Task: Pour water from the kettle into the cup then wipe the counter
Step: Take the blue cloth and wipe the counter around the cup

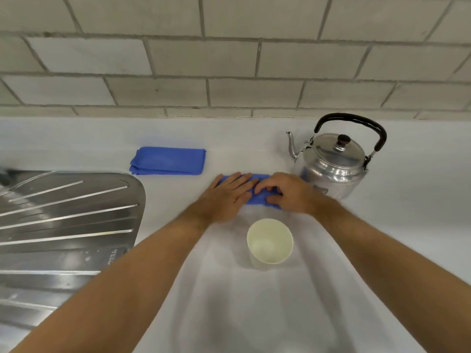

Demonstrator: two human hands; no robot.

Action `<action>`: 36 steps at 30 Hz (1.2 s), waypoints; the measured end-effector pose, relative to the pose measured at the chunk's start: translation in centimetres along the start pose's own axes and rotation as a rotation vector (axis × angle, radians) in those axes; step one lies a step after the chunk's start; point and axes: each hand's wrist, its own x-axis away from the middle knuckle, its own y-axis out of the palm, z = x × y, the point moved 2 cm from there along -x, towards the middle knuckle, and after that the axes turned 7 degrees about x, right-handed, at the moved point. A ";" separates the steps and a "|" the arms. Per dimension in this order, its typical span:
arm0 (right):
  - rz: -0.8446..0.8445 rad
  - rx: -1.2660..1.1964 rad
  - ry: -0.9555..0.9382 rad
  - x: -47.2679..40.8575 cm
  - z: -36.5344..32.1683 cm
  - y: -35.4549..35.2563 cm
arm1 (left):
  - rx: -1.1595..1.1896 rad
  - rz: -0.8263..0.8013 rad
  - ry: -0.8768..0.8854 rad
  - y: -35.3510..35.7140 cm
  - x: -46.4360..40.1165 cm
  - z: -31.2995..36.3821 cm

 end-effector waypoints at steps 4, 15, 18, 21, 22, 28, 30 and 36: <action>-0.129 -0.019 0.009 -4.1 -1.1 -1.1 | 0.075 0.045 -0.179 -0.5 1.6 -2.4; -0.620 0.193 -0.114 -6.2 -7.2 -1.0 | -0.002 0.036 -0.296 0.3 10.7 -2.0; -0.745 0.211 -0.135 -6.3 -9.6 -0.9 | -0.003 0.085 -0.315 0.5 12.8 -1.5; -0.787 0.219 -0.126 -6.1 -12.1 -0.5 | -0.011 0.125 -0.328 0.7 14.9 -1.1; -0.793 0.210 -0.117 -6.0 -12.9 -0.3 | -0.016 0.138 -0.331 0.7 15.6 -1.1; -0.815 0.193 -0.037 -4.2 -17.5 1.6 | -0.031 0.155 -0.311 0.8 20.7 -0.9; -0.754 0.234 -0.025 -2.8 -19.0 2.5 | -0.053 0.130 -0.308 0.8 22.2 -0.6; -0.458 0.259 -0.008 4.8 -21.9 5.2 | -0.070 0.088 -0.201 0.8 27.3 2.0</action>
